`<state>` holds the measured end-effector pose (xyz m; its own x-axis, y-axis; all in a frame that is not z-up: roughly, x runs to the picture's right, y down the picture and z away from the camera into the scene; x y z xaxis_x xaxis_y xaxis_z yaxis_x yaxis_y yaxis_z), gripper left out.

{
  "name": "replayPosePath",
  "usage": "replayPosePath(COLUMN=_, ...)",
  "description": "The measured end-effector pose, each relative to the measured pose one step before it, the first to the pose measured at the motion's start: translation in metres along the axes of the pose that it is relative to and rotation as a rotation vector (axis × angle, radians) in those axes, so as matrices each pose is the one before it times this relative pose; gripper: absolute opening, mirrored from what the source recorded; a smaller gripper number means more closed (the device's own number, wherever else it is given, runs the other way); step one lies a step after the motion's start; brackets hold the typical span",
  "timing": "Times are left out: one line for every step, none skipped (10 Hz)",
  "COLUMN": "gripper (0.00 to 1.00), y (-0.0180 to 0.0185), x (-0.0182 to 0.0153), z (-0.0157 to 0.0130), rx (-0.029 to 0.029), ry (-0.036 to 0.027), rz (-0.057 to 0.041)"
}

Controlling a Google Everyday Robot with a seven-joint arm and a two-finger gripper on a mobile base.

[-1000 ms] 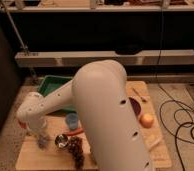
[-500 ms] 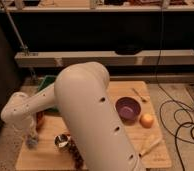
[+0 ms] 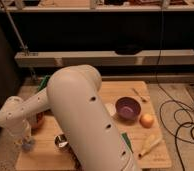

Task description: Wipe table surface with towel

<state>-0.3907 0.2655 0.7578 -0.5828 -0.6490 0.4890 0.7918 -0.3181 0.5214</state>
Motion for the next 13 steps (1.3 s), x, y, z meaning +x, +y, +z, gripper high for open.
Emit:
replayPosePath(gripper=0.00, y=-0.00644, x=-0.00609, z=-0.00129, rx=0.00704, ry=0.00527, rz=-0.01127)
replayPosePath(gripper=0.00, y=-0.00355, x=-0.00512, z=-0.00086, rx=0.00188, ry=0.00329, rz=-0.00743)
replayPosePath(gripper=0.00, y=-0.00698, x=-0.01164, z=-0.00171, rx=0.00523, ry=0.00087, rz=-0.00600)
replayPosePath(gripper=0.00, y=-0.01036, x=-0.01410, z=0.00107, rx=0.00741, ry=-0.00302, rz=-0.00951)
replayPosePath(gripper=0.00, y=-0.00471, x=-0.01005, z=0.00091, rx=0.00668, ry=-0.00424, rz=-0.00168)
replayPosePath(gripper=0.00, y=0.00198, x=-0.01351, z=0.00110, rx=0.00422, ry=-0.00293, rz=0.00355)
replayPosePath(gripper=0.00, y=0.00419, x=-0.01042, z=0.00055, rx=0.00206, ry=-0.00440, rz=0.00549)
replayPosePath(gripper=0.00, y=0.00589, x=-0.01231, z=0.00085, rx=0.00200, ry=-0.00809, rz=0.01375)
replayPosePath(gripper=0.00, y=0.00296, x=-0.00656, z=0.00071, rx=0.00188, ry=-0.00441, rz=0.00726)
replayPosePath(gripper=0.00, y=0.00644, x=-0.00671, z=0.00092, rx=0.00020, ry=-0.00552, rz=0.01462)
replayPosePath(gripper=0.00, y=0.00950, x=-0.00757, z=0.00179, rx=-0.00426, ry=-0.01013, rz=0.01898)
replayPosePath(gripper=0.00, y=0.00660, x=-0.00427, z=0.00119, rx=-0.00465, ry=-0.00634, rz=0.01420)
replayPosePath(gripper=0.00, y=0.00829, x=-0.00439, z=0.00098, rx=-0.00667, ry=-0.00634, rz=0.01977)
